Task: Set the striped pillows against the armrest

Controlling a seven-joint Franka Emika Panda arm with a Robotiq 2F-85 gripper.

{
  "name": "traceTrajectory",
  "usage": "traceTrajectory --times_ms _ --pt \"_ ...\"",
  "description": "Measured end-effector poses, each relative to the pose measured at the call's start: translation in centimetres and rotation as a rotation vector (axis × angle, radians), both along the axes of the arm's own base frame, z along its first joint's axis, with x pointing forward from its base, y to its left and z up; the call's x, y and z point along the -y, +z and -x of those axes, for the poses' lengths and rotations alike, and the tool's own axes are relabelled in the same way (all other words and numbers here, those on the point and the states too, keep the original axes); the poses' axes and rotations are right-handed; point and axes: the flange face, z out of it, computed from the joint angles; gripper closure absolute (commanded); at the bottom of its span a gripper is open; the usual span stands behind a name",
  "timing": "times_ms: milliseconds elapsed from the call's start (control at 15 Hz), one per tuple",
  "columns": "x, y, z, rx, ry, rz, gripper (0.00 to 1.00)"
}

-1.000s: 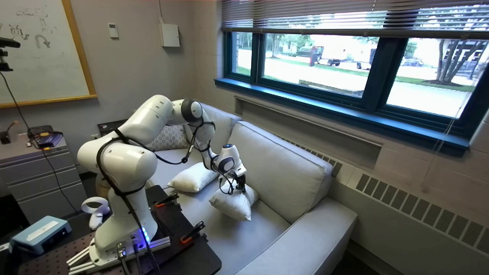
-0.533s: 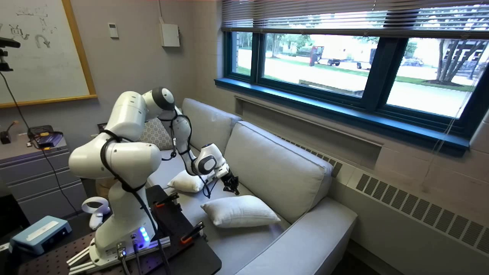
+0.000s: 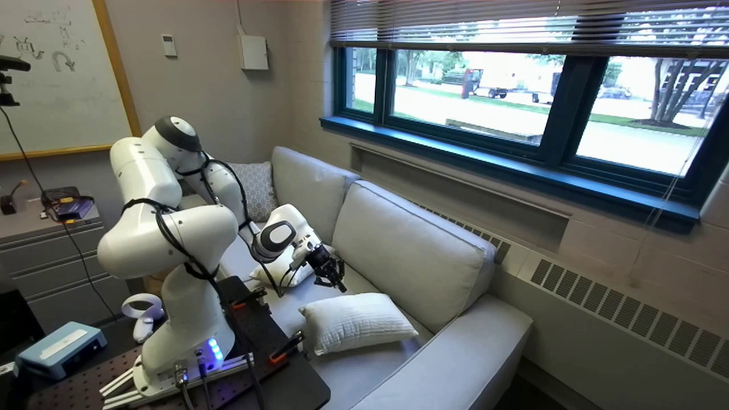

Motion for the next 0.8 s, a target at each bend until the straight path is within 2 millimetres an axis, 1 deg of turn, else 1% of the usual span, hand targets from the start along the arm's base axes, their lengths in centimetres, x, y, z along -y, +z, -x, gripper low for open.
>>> traceTrajectory --times_ms 67,133,200,267,333,400,600,667,800 --pt "-0.6 0.8 0.0 0.002 0.043 -0.004 0.64" --pt "-1.5 1.4 -0.4 0.002 0.095 -0.018 0.57" --pt "-2.4 2.0 -1.2 0.004 0.145 -0.034 0.51" --pt "-3.3 2.6 -2.1 0.012 0.194 -0.051 0.42" --pt "-4.1 3.2 -3.3 0.022 0.246 -0.067 0.36" --pt "-4.9 3.8 -4.5 0.038 0.295 -0.083 0.27" --pt "-6.6 5.2 -8.6 0.088 0.433 -0.133 0.05" --pt "-7.0 5.3 -9.9 0.102 0.476 -0.151 0.00" --pt "-7.9 5.3 -12.7 0.113 0.567 -0.190 0.00"
